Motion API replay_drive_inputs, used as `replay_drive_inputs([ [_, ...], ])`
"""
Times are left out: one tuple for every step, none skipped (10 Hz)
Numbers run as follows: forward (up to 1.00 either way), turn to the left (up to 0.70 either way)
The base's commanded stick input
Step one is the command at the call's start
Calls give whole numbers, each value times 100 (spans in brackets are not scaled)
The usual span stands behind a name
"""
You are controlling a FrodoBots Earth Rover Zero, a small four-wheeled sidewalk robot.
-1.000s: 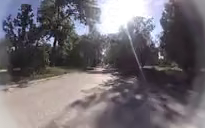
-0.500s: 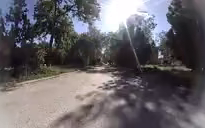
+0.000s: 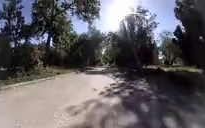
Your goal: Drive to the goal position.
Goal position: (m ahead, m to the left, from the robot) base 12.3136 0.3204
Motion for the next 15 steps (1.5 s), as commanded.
replay_drive_inputs([
  [100,5],
  [100,5],
  [100,5],
  [100,5],
  [100,5],
  [100,5],
  [100,5],
  [100,5],
  [100,5],
  [100,5],
  [100,5],
  [100,5],
  [100,5],
  [100,5],
  [100,5],
])
